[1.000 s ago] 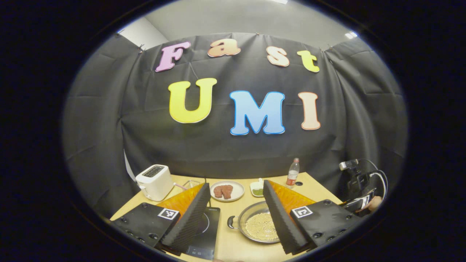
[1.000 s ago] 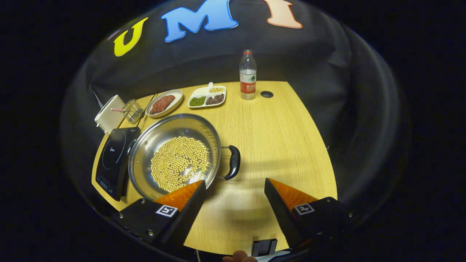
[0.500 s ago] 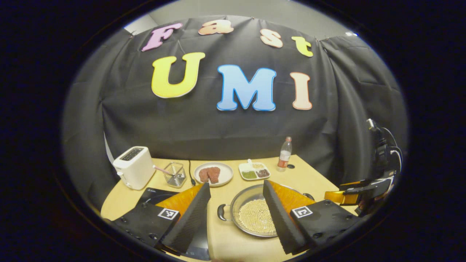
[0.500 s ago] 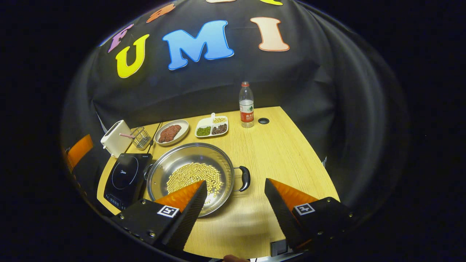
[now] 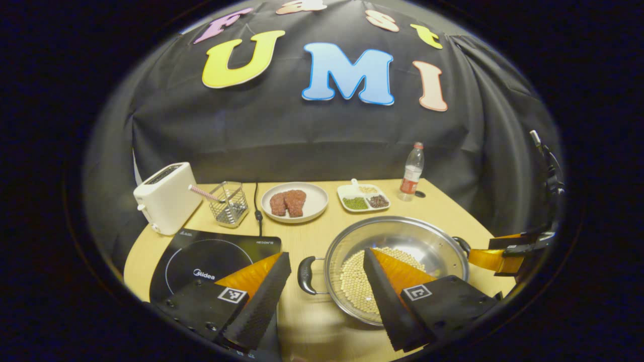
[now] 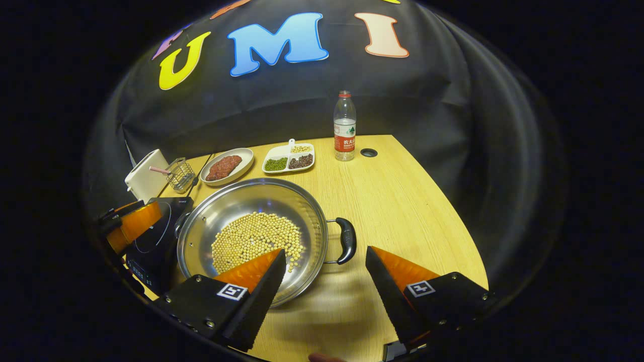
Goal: First push the handle of the pot to place it horizontally, then grasp the pot with both hands and set it on the induction cooktop.
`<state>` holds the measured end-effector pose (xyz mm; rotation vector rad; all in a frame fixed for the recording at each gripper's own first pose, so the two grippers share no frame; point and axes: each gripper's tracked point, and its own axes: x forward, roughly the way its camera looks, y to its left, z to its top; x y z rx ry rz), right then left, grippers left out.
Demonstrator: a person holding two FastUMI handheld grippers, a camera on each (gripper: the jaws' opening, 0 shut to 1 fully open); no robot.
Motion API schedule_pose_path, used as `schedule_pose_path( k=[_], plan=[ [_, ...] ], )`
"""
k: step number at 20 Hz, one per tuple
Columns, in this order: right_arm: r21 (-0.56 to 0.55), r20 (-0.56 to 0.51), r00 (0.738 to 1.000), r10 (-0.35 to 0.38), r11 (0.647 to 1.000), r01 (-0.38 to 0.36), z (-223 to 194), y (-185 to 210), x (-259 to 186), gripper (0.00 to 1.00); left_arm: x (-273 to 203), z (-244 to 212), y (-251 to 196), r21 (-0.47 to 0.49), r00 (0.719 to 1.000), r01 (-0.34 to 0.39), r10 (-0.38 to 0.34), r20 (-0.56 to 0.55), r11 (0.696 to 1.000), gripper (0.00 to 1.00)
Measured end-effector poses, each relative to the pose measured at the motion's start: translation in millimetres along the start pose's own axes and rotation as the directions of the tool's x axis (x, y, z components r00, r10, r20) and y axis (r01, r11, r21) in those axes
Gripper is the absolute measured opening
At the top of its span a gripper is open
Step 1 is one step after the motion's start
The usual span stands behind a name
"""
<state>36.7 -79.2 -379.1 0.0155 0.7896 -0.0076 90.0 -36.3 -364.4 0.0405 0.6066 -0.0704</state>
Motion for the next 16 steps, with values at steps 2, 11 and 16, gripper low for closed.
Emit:
schedule_pose_path(
  k=[2,11,16],
  plan=[
    [0.001,-0.005,1.0,0.0,1.0,0.0,-3.5,2.7,10.0,0.99,14.3,-11.5,4.1,-0.004,1.0,-0.002,0.002,-0.024,1.0,0.94],
    [0.023,-0.016,0.999,-0.04,0.999,0.04,-12.9,-8.3,36.5,0.99,62.1,-56.9,14.5,0.013,0.992,-0.016,0.017,-0.124,1.0,0.98],
    [0.036,-0.026,0.998,-0.054,0.998,0.054,-17.0,-11.8,62.2,0.99,75.4,-65.4,10.0,0.025,0.99,-0.004,0.007,-0.14,1.0,1.0]
  ],
)
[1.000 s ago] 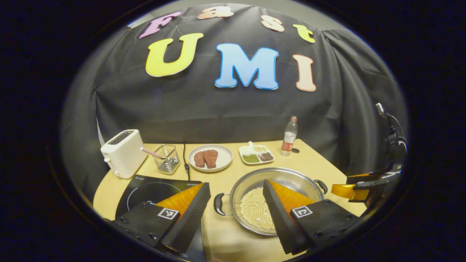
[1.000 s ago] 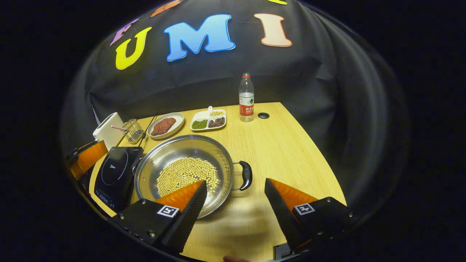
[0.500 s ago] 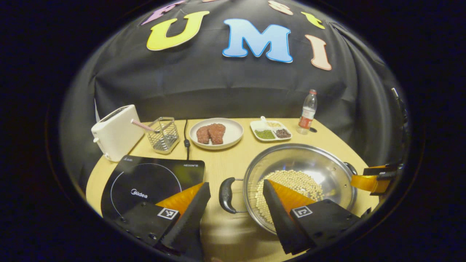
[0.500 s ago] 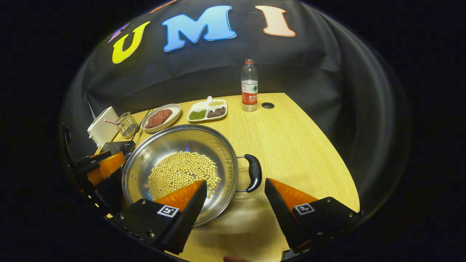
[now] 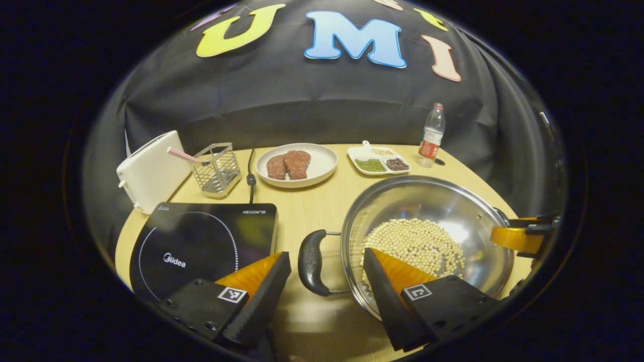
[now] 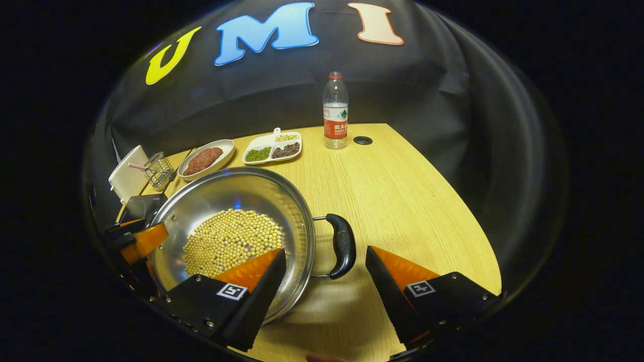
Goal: First push the handle of the pot to place it horizontally, then grasp the pot with both hands and set it on the induction cooktop.
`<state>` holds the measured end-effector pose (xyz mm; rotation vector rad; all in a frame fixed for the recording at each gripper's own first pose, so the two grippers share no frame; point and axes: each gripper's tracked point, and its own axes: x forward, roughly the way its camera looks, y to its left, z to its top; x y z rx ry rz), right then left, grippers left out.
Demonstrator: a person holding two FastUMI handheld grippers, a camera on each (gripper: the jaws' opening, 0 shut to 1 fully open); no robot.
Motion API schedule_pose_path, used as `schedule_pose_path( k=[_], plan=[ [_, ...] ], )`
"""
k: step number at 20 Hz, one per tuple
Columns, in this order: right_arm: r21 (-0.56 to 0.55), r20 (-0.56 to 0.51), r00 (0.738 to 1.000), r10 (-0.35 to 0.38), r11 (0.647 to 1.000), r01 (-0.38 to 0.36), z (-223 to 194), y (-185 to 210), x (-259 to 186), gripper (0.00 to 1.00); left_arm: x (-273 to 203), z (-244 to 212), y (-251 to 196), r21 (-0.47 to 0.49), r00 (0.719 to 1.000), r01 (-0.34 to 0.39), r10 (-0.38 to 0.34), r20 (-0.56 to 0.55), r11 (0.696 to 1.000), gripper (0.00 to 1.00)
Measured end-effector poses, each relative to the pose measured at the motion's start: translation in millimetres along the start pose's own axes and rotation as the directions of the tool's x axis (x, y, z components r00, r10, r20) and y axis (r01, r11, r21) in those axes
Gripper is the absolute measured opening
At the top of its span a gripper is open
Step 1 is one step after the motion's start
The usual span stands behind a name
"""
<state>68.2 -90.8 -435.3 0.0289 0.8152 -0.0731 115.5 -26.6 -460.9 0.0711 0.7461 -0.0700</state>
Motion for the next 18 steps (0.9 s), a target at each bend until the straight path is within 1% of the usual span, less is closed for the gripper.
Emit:
schedule_pose_path(
  k=[2,4,5,6,7,8,10,11,12,14,15,16,18],
  plan=[
    [0.011,-0.002,1.0,-0.008,1.0,0.008,-1.1,-1.8,12.4,0.99,2.3,-1.4,-0.2,0.01,1.0,0.001,-0.001,-0.003,1.0,1.0],
    [0.008,-0.006,1.0,-0.021,1.0,0.021,-2.2,-5.0,22.2,0.99,6.7,-0.8,0.1,0.019,1.0,-0.001,0.001,-0.006,1.0,0.93],
    [0.01,-0.009,1.0,-0.022,1.0,0.022,-1.3,-4.9,25.5,0.99,8.6,-2.6,-0.6,0.019,1.0,-0.003,0.003,-0.008,1.0,0.96],
    [0.009,-0.017,1.0,-0.021,1.0,0.021,-0.9,-4.4,28.7,0.93,11.0,-2.2,0.7,0.02,1.0,-0.009,0.009,-0.01,1.0,0.92],
    [0.006,-0.027,0.999,-0.023,1.0,0.023,-2.4,-4.8,32.9,0.99,12.2,-1.7,1.4,0.02,1.0,-0.01,0.01,-0.008,1.0,0.89],
    [0.001,-0.04,0.999,-0.023,1.0,0.023,-4.2,-5.3,35.8,0.97,15.1,-1.1,2.1,0.022,1.0,-0.014,0.014,-0.006,1.0,0.81],
    [-0.008,-0.061,0.998,-0.025,1.0,0.025,-8.0,-5.2,42.1,0.97,15.7,0.2,3.7,0.025,1.0,-0.021,0.022,-0.009,0.999,0.81],
    [-0.005,-0.07,0.998,-0.011,1.0,0.011,-7.7,-2.1,43.1,0.97,18.7,-1.3,4.3,0.028,1.0,-0.021,0.021,-0.012,0.999,0.78],
    [-0.006,-0.073,0.997,-0.009,1.0,0.009,-8.6,1.3,45.9,0.96,19.7,-1.4,4.3,0.032,1.0,-0.02,0.021,-0.014,0.999,0.76],
    [-0.025,-0.075,0.997,-0.003,1.0,0.001,-7.7,5.0,49.7,0.92,21.1,0.0,4.4,0.037,1.0,-0.021,0.021,-0.013,0.999,0.75],
    [-0.035,-0.077,0.997,-0.008,0.999,0.006,-7.7,5.4,50.0,0.89,21.1,-0.6,4.9,0.035,1.0,-0.021,0.021,-0.013,0.999,0.72],
    [-0.03,-0.079,0.997,-0.007,1.0,0.005,-6.6,5.5,49.5,0.84,21.6,-0.3,5.0,0.034,1.0,-0.021,0.022,-0.014,0.999,0.75],
    [0.005,-0.097,0.995,0.01,1.0,-0.01,-8.9,6.9,51.4,0.84,21.9,-0.2,5.2,0.031,1.0,-0.02,0.021,-0.016,0.999,0.73]
  ],
)
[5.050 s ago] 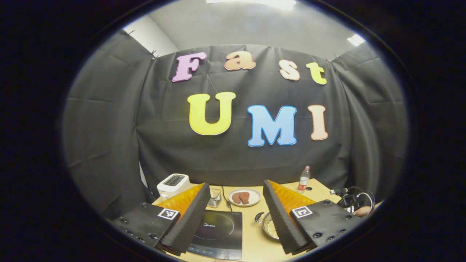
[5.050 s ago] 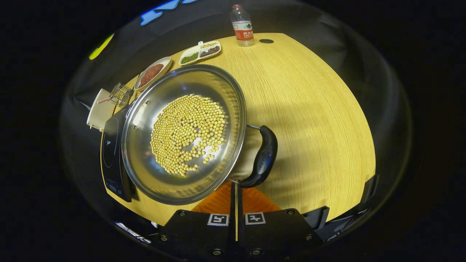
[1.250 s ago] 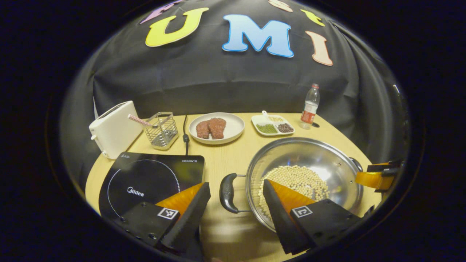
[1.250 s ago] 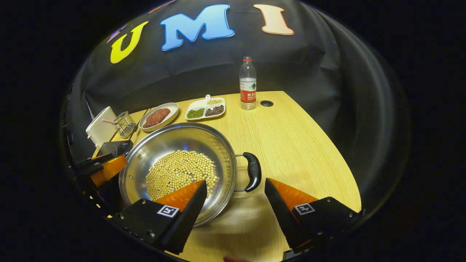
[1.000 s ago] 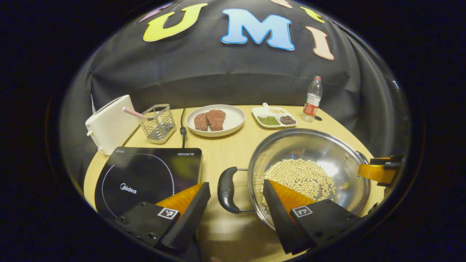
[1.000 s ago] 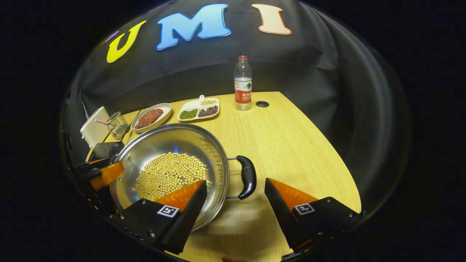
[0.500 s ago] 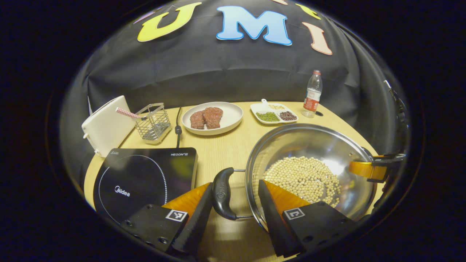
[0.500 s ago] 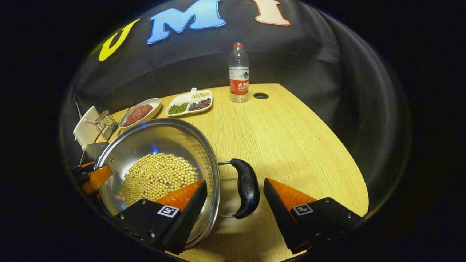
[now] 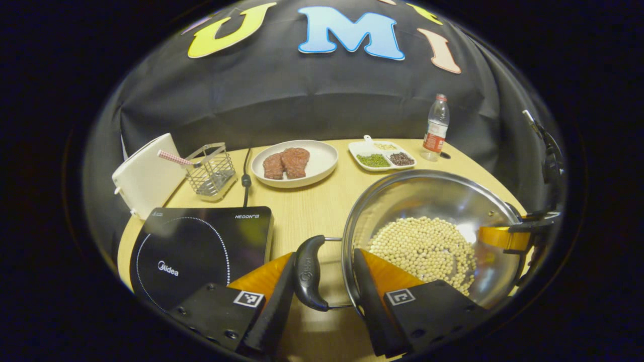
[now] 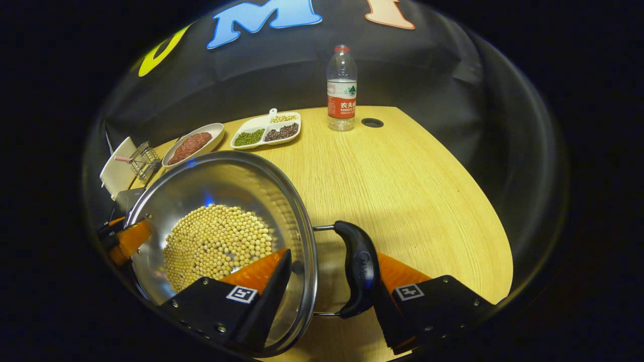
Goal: First push the handle of the pot to place it horizontally, then grasp the pot with both hands and set it on the induction cooktop.
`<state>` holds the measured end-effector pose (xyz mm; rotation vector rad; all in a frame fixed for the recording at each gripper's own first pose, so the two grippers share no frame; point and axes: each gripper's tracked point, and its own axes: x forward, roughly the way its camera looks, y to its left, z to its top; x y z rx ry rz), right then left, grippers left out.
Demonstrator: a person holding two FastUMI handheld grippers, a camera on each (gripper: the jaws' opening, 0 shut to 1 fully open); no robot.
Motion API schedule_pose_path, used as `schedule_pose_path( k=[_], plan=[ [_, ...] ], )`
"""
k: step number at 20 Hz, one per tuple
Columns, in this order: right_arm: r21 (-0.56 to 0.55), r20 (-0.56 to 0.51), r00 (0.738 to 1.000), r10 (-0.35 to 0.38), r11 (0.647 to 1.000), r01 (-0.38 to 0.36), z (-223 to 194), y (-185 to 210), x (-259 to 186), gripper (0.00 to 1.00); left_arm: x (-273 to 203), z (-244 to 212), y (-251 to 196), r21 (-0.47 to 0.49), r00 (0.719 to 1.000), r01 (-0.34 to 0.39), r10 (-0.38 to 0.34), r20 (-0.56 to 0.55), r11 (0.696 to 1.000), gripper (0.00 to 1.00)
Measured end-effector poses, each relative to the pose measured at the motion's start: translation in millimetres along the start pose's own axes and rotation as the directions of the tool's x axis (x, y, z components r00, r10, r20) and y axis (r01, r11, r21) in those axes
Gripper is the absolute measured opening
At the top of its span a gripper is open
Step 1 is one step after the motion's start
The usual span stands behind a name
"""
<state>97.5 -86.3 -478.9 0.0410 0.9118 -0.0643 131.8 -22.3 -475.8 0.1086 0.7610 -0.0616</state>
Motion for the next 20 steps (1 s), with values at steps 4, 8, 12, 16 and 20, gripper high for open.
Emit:
schedule_pose_path(
  k=[4,8,12,16,20],
  plan=[
    [0.073,-0.016,0.999,0.028,0.997,-0.027,0.1,1.0,-3.6,0.76,-1.3,1.0,0.5,0.006,1.0,-0.002,0.002,-0.001,1.0,0.72],
    [0.066,-0.01,1.0,0.015,0.998,-0.014,-1.4,1.5,-0.9,0.73,0.7,2.5,0.3,0.006,1.0,0.001,-0.001,-0.002,1.0,0.71],
    [0.042,-0.007,1.0,0.005,0.999,-0.004,-1.4,1.9,-3.8,0.73,-1.4,1.3,-0.1,-0.019,1.0,0.011,-0.011,-0.013,1.0,0.66],
    [0.012,-0.002,1.0,0.001,1.0,-0.001,-0.5,1.7,-7.0,0.73,-5.3,4.8,0.5,-0.031,1.0,0.01,-0.01,-0.009,0.999,0.66],
    [0.01,0.004,1.0,0.003,1.0,-0.003,-0.4,2.7,-20.3,0.73,-19.6,13.3,1.2,-0.015,1.0,0.008,-0.007,0.012,1.0,0.69]
  ],
)
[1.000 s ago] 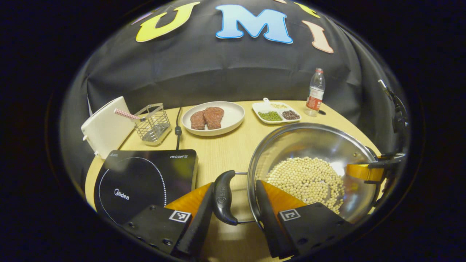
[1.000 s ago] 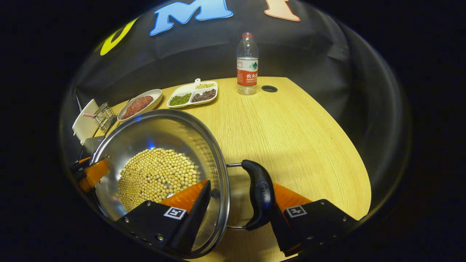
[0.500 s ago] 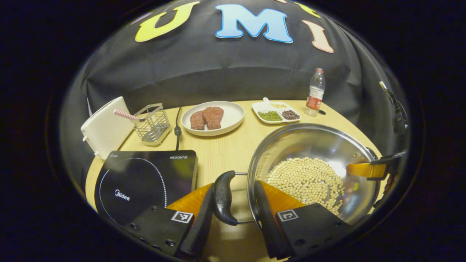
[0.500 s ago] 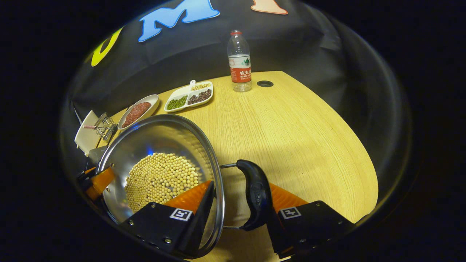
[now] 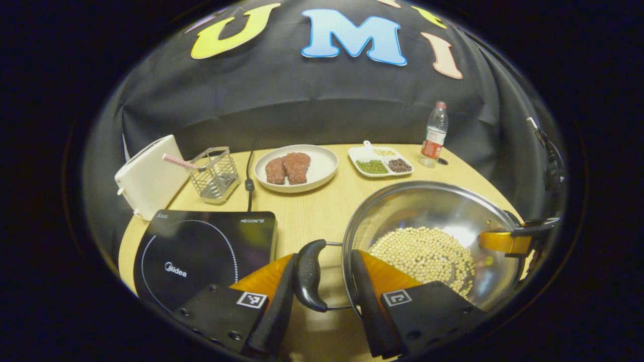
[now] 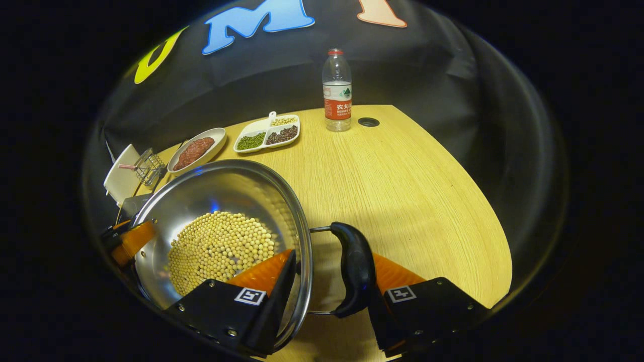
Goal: First push the handle of the pot to place it horizontally, then grasp the pot with both hands and set it on the induction cooktop.
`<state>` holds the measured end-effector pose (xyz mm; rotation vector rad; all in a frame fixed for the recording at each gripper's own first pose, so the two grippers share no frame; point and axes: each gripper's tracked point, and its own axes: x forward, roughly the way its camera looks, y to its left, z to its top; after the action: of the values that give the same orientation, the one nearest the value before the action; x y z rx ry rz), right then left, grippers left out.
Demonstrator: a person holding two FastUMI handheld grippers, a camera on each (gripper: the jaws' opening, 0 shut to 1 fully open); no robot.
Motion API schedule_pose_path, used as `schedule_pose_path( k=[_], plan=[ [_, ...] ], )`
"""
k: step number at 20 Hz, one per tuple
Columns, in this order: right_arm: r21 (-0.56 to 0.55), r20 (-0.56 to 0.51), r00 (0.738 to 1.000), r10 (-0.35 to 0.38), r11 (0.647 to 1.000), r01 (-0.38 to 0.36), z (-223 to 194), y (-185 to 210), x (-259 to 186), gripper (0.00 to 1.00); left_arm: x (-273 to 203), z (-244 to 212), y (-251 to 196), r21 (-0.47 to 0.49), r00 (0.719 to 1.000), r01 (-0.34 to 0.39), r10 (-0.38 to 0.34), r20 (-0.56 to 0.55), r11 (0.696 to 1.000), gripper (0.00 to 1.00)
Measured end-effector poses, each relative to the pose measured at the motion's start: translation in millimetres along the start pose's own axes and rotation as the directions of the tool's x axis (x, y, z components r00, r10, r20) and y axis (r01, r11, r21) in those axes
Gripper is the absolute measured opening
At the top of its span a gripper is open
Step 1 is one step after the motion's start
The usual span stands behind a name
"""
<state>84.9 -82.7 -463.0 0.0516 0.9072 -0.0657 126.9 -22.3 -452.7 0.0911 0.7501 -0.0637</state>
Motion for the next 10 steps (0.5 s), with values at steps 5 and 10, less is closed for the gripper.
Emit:
schedule_pose_path(
  k=[5,10],
  plan=[
    [-0.006,0.022,1.0,0.003,1.0,-0.003,9.3,5.3,-19.5,0.73,-15.9,15.5,7.3,0.005,1.0,-0.005,0.005,0.03,1.0,0.69],
    [-0.035,0.049,0.999,0.011,0.999,-0.009,22.3,22.6,-40.4,0.73,-36.5,30.5,26.9,-0.008,0.998,-0.017,0.017,0.057,1.0,0.72]
  ],
)
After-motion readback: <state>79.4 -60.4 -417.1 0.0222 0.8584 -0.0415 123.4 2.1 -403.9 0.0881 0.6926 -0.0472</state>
